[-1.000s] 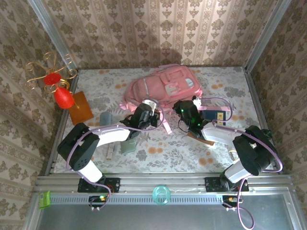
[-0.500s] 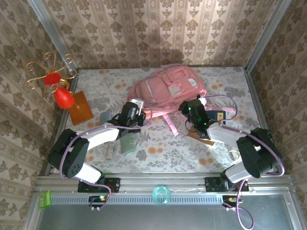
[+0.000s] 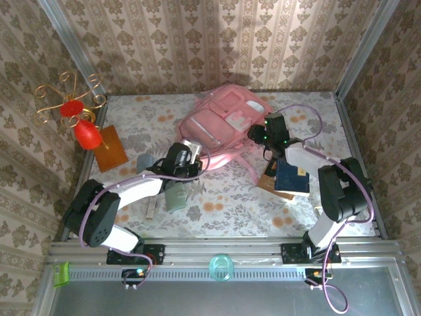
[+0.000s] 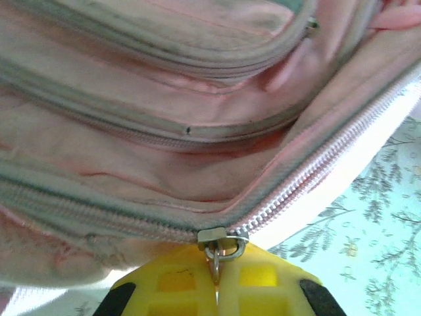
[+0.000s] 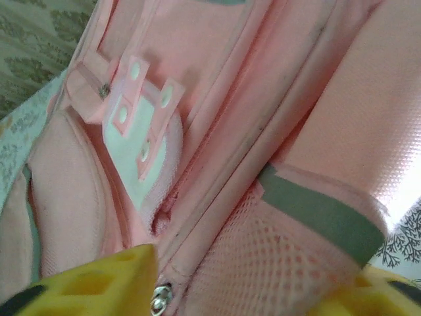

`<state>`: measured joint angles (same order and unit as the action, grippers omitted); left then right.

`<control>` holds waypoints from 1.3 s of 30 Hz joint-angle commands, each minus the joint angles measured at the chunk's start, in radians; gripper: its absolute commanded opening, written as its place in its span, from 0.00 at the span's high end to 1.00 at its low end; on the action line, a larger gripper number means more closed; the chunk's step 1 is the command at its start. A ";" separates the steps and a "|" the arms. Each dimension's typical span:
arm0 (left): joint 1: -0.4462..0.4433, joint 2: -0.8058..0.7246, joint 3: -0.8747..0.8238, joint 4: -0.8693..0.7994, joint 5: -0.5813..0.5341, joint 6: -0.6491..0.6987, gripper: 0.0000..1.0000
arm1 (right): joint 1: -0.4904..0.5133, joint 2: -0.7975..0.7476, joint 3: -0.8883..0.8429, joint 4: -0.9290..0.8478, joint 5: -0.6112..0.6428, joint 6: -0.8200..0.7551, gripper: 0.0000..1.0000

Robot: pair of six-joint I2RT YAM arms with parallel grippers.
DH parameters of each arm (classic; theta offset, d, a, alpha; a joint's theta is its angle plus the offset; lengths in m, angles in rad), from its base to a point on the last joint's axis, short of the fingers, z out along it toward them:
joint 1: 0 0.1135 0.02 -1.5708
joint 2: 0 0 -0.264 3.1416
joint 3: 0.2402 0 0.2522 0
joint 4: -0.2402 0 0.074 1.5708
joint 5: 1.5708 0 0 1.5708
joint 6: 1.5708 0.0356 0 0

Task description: Pack the student bag

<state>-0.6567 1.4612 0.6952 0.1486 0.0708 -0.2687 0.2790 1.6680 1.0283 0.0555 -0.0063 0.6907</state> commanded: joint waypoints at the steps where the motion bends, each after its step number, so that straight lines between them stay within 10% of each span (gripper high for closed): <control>1: -0.016 -0.039 0.029 -0.032 0.014 -0.032 1.00 | -0.007 -0.057 -0.006 -0.126 -0.056 -0.071 0.30; 5: -0.029 -0.028 0.030 -0.014 0.014 -0.049 1.00 | 0.044 -0.160 -0.107 -0.119 -0.084 -0.003 0.12; 20: -0.075 -0.012 0.061 -0.004 0.029 -0.048 1.00 | 0.269 -0.047 -0.257 0.287 -0.051 0.462 0.15; 24: -0.079 -0.024 0.054 -0.012 0.028 -0.034 1.00 | 0.262 0.000 -0.216 0.300 -0.002 0.435 0.34; 30: -0.045 -0.055 0.051 -0.139 -0.064 0.033 1.00 | 0.153 -0.058 -0.245 0.234 0.030 0.312 0.99; 39: 0.075 -0.103 -0.024 -0.119 -0.068 0.060 1.00 | -0.114 -0.032 -0.079 -0.047 -0.255 -0.066 1.00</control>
<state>-0.6159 1.3846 0.6880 0.0696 0.0563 -0.2371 0.2401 1.6138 0.8703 0.1139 -0.2478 0.8074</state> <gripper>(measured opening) 0.056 0.060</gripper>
